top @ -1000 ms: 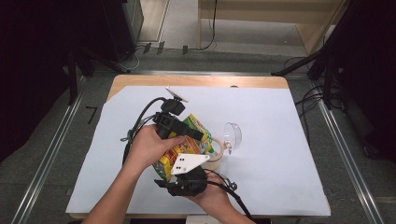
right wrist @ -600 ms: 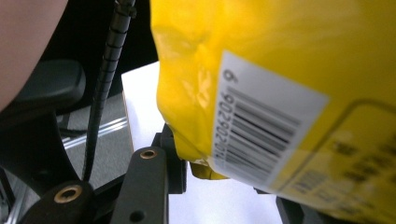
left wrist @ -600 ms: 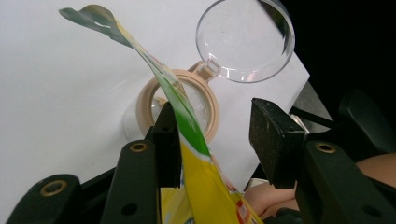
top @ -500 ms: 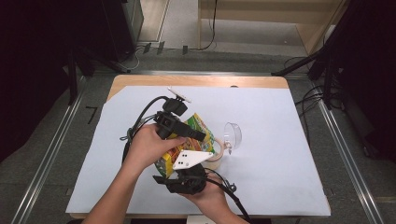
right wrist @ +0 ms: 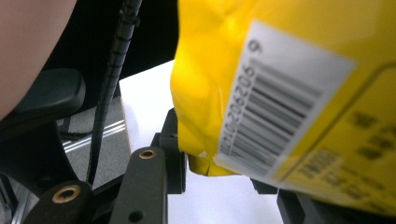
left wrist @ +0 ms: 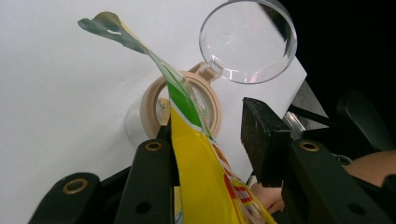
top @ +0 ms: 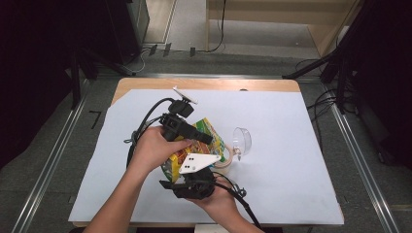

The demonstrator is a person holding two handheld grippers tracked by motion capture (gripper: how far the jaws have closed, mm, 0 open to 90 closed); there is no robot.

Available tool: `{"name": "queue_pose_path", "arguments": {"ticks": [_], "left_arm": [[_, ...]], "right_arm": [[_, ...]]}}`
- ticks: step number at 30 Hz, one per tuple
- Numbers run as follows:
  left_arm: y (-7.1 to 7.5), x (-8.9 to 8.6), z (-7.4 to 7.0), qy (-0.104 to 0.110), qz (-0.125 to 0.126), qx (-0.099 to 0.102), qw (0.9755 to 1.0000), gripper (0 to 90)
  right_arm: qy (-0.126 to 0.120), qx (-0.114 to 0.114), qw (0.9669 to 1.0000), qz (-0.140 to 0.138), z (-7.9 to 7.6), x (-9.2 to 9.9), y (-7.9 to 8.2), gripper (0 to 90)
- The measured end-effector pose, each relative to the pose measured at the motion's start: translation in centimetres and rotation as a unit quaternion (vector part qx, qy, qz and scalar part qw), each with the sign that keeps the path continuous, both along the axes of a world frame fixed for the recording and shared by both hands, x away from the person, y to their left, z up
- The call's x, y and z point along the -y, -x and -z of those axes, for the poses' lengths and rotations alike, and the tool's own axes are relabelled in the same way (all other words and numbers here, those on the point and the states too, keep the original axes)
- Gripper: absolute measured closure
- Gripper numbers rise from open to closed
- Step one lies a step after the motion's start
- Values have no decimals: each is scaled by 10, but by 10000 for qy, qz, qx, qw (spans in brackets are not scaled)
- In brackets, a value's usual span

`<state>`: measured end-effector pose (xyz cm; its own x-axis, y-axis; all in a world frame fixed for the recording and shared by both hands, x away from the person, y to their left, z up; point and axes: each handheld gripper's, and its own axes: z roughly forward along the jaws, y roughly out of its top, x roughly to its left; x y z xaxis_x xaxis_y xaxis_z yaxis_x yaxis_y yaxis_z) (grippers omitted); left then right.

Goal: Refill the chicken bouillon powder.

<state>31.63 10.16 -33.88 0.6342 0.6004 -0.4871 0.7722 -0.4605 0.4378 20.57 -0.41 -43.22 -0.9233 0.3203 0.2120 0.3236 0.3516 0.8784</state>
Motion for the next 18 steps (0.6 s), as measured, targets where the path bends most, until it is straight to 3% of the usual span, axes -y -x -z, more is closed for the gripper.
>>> {"name": "queue_pose_path", "arguments": {"ticks": [4, 10, 18], "left_arm": [[-5, 5, -4, -231, 16, 17, 9997, 687], [-4, 6, -4, -115, 40, 80, 9999, 693], [4, 6, -8, -79, 24, 273, 9996, 679]], "right_arm": [[39, -36, 10000, -71, -4, -1, -5, 613], [117, 162, 9998, -11, -3, -1, -7, 655], [85, 179, 9998, 90, -2, -1, -6, 660]]}}
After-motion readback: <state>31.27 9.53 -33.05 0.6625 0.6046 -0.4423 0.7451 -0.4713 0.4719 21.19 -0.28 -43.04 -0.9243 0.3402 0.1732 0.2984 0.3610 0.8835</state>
